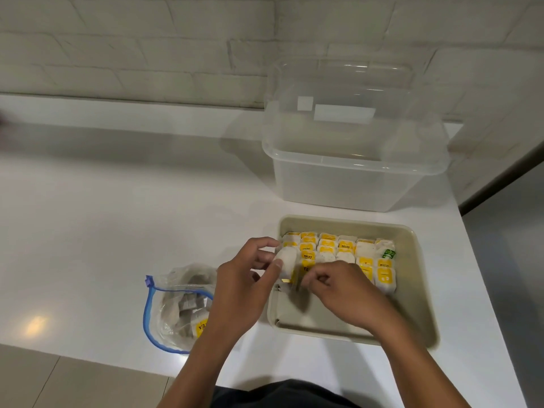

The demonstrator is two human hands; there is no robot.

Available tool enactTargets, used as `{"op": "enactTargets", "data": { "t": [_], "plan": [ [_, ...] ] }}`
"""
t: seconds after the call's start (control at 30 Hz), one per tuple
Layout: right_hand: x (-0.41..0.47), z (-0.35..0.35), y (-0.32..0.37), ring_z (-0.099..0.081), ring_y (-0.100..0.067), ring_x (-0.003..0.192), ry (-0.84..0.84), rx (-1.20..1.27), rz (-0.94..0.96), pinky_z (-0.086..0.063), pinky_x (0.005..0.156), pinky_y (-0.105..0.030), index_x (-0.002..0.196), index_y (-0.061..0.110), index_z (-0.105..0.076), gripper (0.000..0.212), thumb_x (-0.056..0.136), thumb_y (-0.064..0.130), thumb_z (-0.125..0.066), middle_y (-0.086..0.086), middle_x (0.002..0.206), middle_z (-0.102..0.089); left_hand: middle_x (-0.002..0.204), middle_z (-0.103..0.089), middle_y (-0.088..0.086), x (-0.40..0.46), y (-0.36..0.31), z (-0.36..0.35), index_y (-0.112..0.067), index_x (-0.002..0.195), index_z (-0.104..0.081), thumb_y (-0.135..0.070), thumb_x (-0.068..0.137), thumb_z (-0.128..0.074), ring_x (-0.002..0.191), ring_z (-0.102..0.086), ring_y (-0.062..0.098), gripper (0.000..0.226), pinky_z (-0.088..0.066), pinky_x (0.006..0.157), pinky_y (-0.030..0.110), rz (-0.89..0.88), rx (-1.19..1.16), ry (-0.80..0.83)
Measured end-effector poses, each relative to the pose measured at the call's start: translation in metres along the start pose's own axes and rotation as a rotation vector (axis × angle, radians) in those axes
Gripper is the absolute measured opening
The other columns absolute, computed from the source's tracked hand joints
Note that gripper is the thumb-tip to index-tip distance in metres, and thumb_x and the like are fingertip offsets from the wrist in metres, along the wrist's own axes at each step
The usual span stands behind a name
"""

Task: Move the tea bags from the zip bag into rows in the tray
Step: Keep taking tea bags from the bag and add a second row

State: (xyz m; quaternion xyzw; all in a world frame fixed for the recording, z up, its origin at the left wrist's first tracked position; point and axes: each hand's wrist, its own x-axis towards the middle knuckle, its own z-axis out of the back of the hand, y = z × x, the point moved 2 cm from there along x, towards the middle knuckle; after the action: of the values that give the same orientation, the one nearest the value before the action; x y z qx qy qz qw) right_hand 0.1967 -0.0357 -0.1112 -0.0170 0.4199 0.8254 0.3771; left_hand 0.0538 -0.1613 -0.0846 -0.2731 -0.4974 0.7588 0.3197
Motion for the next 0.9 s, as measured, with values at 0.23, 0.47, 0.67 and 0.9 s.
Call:
{"op": "enactTargets", "data": {
  "t": [0.23,0.47,0.67,0.9],
  "plan": [
    [-0.013,0.019,0.019,-0.065,-0.008,0.068,-0.135,0.486,-0.005,-0.048,0.066,-0.027,0.093,0.028,-0.074,0.026,0.099,0.015,-0.053,0.007,0.072,-0.070,0.083,-0.076,-0.008,-0.001,-0.011,-0.020,-0.035,0.111,-0.064,-0.010,0.090,-0.071,0.078,-0.072,0.011,0.033,-0.057,0.076,0.027,0.041,-0.100,0.060],
    [-0.017,0.023,0.018,-0.061,-0.012,0.063,-0.134,0.653,0.016,-0.046,0.059,-0.018,0.087,0.016,-0.071,0.008,0.094,0.016,-0.066,0.002,0.071,-0.068,0.085,-0.075,-0.005,-0.002,-0.008,-0.026,-0.037,0.116,-0.062,-0.012,0.090,-0.071,0.080,-0.073,0.016,0.037,-0.059,0.083,0.046,0.024,-0.073,0.084],
    [-0.006,0.022,-0.014,-0.065,-0.009,0.065,-0.189,0.324,-0.030,-0.045,0.061,-0.020,0.078,0.025,-0.068,0.013,0.090,0.021,-0.070,0.010,0.070,-0.067,0.093,-0.071,-0.025,-0.002,-0.010,-0.014,-0.038,0.117,-0.058,-0.016,0.091,-0.070,0.095,-0.067,-0.002,0.037,-0.055,0.072,0.028,-0.046,0.070,-0.039],
    [0.003,-0.003,-0.024,-0.059,-0.002,0.060,0.104,0.192,-0.137,-0.044,0.056,-0.018,0.072,0.028,-0.069,0.015,0.086,0.024,-0.073,0.013,0.065,-0.065,0.091,-0.070,-0.025,-0.004,-0.005,-0.006,-0.035,0.106,-0.065,-0.014,0.092,-0.068,0.093,-0.066,-0.003,0.025,-0.054,0.066,0.033,-0.032,0.085,-0.081]
  ]
}}
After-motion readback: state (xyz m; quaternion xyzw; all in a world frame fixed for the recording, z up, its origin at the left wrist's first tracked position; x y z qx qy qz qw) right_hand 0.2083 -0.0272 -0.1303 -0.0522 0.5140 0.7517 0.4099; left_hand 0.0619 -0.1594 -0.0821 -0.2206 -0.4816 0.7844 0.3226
